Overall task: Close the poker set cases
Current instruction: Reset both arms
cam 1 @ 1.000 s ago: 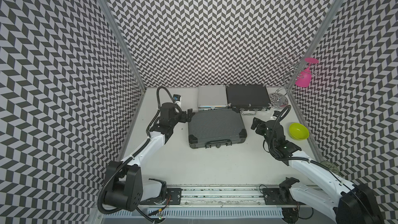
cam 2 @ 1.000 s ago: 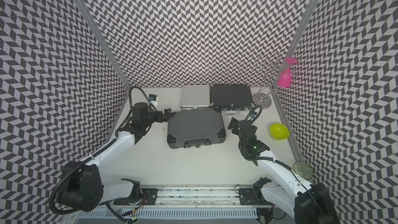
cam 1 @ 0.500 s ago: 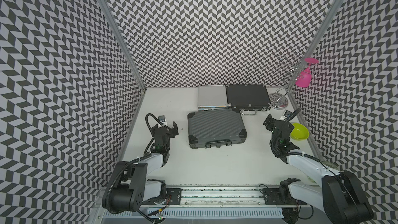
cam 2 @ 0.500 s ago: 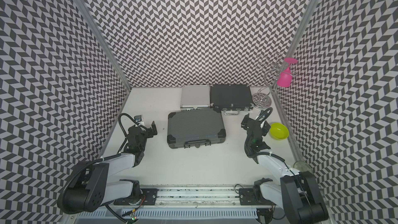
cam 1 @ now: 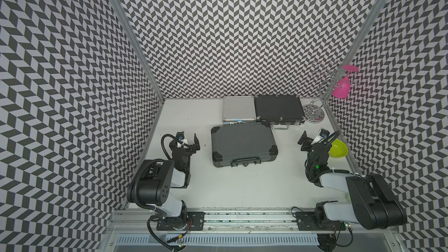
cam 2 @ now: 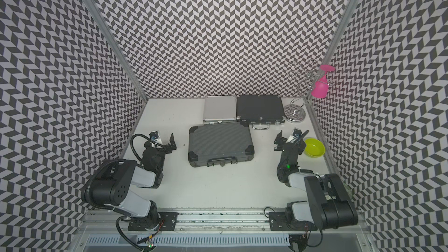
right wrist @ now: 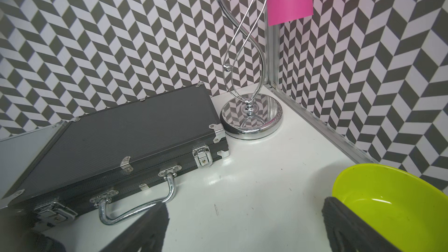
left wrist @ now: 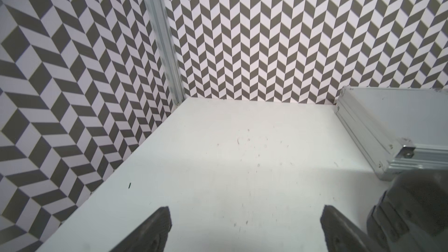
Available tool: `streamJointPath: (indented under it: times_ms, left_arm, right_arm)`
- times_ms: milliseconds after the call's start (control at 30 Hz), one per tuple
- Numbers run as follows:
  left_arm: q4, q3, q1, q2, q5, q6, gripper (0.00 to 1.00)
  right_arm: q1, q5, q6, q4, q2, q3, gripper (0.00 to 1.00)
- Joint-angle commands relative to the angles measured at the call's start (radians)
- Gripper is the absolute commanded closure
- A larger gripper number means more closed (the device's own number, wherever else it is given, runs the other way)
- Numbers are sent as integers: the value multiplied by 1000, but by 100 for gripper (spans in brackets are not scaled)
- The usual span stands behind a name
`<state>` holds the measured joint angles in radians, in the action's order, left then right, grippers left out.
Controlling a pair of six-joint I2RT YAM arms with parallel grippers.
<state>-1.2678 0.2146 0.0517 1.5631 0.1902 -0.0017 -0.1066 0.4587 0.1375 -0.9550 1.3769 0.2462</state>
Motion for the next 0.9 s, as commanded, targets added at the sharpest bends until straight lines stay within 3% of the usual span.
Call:
streamJointPath:
  times_ms: [0,67,133,300,867]
  left_arm:
    - [26,36,-8,-21,-6,-21,1]
    - [-53,16,-7,2,-5,-12,1]
    - [6,33,-6,-15,-4,-16,1]
    - [-4,28,-6,-12,-3,-16,1]
    - [-10,28,-7,-9,-2,-15,1]
  right_arm:
    - [13,-7,-36,-200,62,11,1]
    - [10,-63,-76,-247,119,29,0]
    - [9,-81,-90,-220,155,68,0]
    - [11,-89,-78,-111,133,102,1]
    - [11,-92,-83,-120,131,97,1]
